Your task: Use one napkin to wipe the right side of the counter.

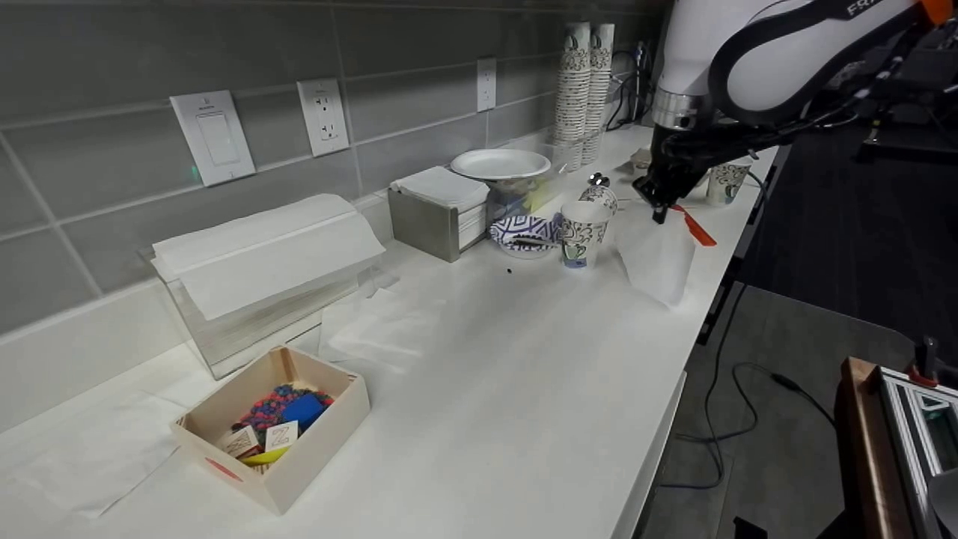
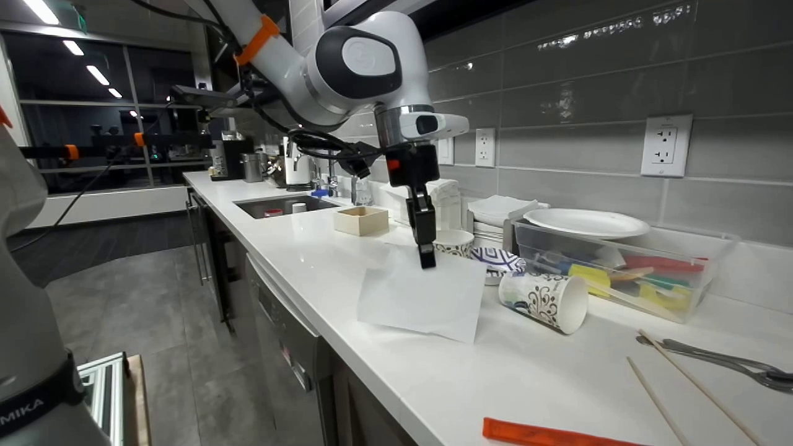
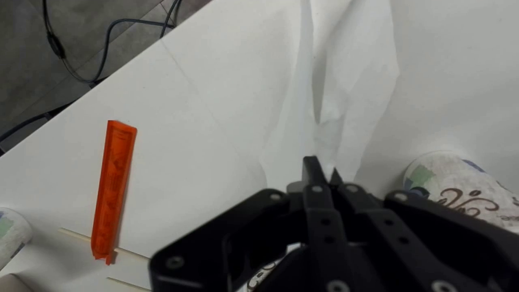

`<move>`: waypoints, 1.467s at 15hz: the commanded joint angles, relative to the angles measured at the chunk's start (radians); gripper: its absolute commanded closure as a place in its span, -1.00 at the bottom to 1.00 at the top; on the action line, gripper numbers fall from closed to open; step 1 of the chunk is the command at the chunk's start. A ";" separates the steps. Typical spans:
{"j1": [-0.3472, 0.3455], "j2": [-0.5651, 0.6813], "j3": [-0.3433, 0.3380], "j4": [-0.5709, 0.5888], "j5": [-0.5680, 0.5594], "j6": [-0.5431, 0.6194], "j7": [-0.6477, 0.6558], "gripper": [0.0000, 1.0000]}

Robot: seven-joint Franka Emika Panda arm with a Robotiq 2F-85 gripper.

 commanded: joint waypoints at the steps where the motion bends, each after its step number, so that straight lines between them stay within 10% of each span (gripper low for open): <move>1: -0.006 0.016 0.004 0.001 -0.001 -0.001 -0.053 0.99; 22: -0.016 0.527 -0.170 0.388 0.046 0.015 0.054 0.99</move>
